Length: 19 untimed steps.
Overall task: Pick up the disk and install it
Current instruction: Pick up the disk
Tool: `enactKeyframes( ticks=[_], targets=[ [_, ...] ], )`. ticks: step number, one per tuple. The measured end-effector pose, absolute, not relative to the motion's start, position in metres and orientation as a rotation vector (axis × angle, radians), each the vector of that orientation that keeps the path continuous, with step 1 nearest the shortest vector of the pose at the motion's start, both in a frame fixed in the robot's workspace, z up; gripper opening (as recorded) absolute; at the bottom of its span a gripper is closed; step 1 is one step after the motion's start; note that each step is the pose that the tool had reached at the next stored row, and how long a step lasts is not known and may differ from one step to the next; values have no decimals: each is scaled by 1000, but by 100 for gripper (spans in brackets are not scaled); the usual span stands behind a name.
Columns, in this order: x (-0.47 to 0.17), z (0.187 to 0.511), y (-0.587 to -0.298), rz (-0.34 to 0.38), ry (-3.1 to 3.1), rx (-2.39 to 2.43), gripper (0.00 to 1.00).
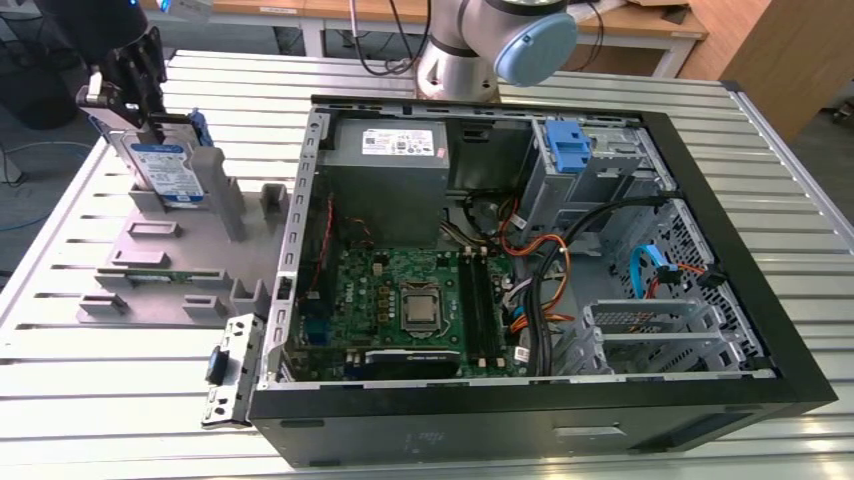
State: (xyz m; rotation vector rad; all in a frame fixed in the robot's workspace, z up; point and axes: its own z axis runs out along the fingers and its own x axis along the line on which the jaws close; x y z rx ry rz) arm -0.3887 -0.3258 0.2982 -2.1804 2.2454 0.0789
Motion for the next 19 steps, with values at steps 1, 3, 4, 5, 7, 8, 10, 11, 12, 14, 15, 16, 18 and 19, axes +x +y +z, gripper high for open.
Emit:
enactKeyframes(
  ticks=[1, 3, 4, 5, 7, 8, 10, 11, 12, 14, 15, 16, 18, 19],
  targets=[
    [-389, 298, -326, 79, 2245, -2180, 35],
    [-389, 298, -326, 79, 2245, -2180, 35],
    [-389, 298, -326, 79, 2245, -2180, 35],
    [-389, 298, -326, 79, 2245, -2180, 35],
    [-389, 299, -326, 79, 2245, -2180, 35],
    [-389, 299, -326, 79, 2245, -2180, 35],
    [-389, 299, -326, 79, 2245, -2180, 35],
    [-389, 299, -326, 79, 2245, -2180, 35],
    [-389, 299, -326, 79, 2245, -2180, 35],
    [-389, 299, -326, 79, 2245, -2180, 35],
    [-389, 299, -326, 79, 2245, -2180, 35],
    [-389, 300, -326, 79, 2245, -2180, 35],
    [-389, 302, -326, 79, 2245, -2180, 35],
    [-389, 304, -326, 79, 2245, -2180, 35]
  ],
)
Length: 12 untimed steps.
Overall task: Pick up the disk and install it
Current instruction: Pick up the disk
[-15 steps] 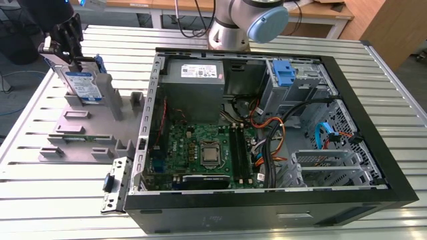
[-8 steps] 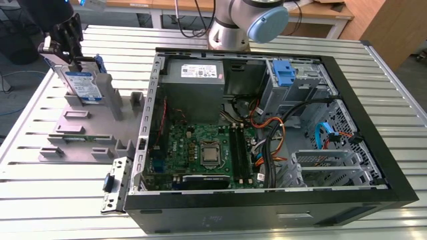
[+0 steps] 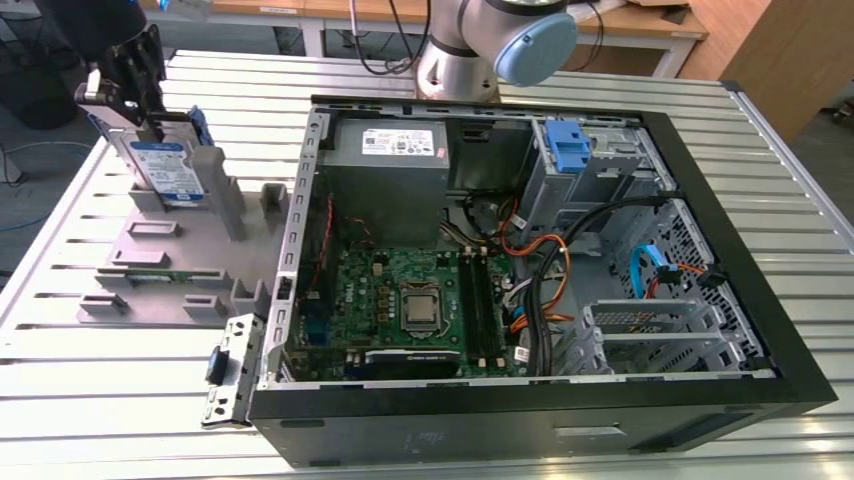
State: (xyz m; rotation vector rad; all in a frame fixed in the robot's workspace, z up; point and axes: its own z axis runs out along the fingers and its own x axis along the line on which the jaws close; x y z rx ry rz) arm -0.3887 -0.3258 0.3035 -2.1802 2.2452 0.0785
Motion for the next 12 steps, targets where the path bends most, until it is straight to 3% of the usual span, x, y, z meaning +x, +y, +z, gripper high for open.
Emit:
enactKeyframes(
  ticks=[12],
  targets=[
    [-389, 309, -326, 79, 2245, -2180, 35]
  ],
)
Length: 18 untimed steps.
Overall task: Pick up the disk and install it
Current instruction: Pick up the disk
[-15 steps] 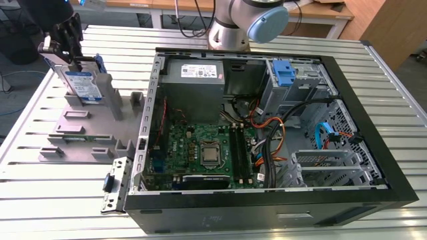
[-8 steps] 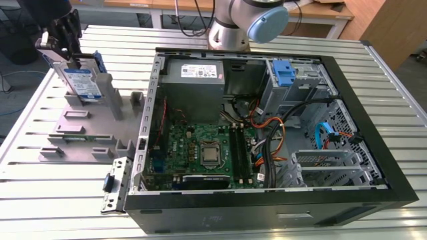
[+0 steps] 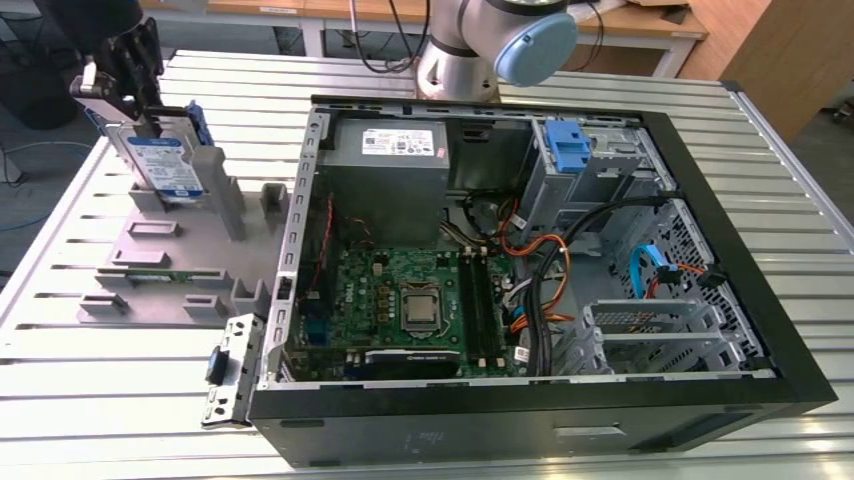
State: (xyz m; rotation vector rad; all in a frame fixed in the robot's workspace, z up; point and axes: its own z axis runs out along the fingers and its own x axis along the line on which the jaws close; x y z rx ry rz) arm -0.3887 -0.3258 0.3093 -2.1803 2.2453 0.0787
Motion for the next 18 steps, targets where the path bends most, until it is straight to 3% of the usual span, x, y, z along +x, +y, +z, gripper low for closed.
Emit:
enactKeyframes(
  ticks=[18],
  targets=[
    [-389, 333, -326, 79, 2245, -2180, 35]
  ],
)
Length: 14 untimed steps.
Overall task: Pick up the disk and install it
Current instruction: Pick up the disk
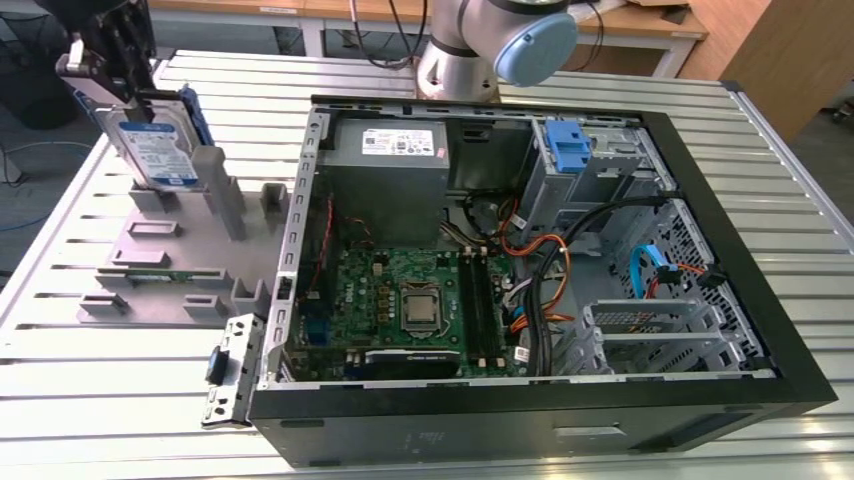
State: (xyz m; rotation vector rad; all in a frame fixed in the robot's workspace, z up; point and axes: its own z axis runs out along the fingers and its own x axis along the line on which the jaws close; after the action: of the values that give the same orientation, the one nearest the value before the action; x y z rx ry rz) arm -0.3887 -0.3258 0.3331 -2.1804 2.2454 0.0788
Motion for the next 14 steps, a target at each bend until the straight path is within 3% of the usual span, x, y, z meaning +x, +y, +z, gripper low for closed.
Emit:
enactKeyframes(
  ticks=[14],
  targets=[
    [-389, 351, -326, 79, 2245, -2180, 35]
  ],
)
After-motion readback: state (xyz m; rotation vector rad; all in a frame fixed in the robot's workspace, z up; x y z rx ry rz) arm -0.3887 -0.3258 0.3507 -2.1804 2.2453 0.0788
